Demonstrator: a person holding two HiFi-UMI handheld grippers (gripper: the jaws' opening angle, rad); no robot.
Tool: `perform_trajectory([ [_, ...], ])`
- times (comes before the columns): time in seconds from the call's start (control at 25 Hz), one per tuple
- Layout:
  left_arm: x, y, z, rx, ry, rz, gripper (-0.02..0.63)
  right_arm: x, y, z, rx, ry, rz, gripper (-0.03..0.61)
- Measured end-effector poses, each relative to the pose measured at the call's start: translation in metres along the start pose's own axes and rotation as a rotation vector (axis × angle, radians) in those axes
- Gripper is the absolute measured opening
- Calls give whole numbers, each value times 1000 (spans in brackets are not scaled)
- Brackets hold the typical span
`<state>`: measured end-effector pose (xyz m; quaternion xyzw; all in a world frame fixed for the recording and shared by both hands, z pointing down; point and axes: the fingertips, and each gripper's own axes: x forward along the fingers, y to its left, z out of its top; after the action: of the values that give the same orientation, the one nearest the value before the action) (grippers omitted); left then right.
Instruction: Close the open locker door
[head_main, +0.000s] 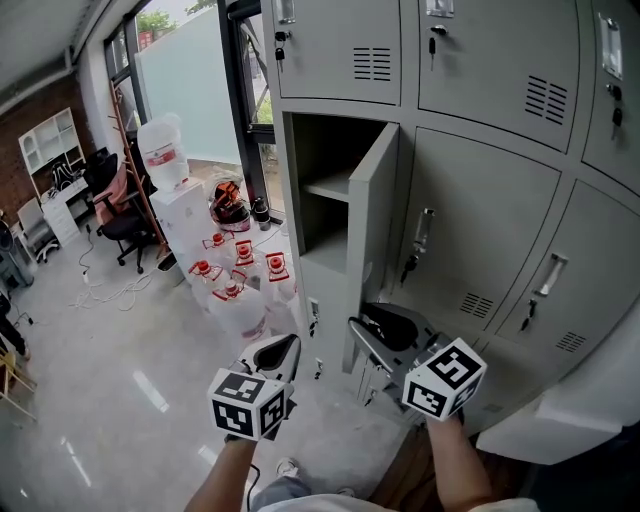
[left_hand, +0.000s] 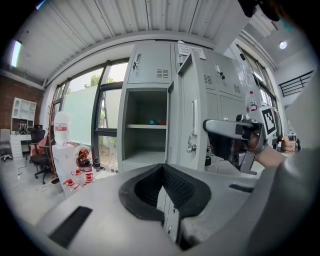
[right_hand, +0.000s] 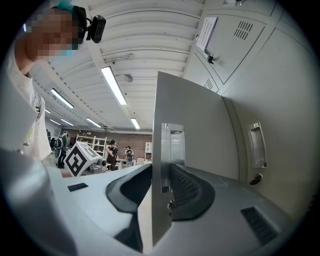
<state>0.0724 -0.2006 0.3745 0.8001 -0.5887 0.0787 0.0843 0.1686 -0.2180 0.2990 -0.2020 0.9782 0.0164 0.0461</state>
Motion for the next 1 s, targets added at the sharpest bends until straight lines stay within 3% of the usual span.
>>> perform_trajectory([
  [0.36, 8, 20, -12, -21, 20, -12, 6, 27, 7, -3, 1, 0, -4, 112],
  [1.0, 31, 98, -6, -28, 12, -77, 6, 106, 11, -11, -15, 40, -45, 101],
])
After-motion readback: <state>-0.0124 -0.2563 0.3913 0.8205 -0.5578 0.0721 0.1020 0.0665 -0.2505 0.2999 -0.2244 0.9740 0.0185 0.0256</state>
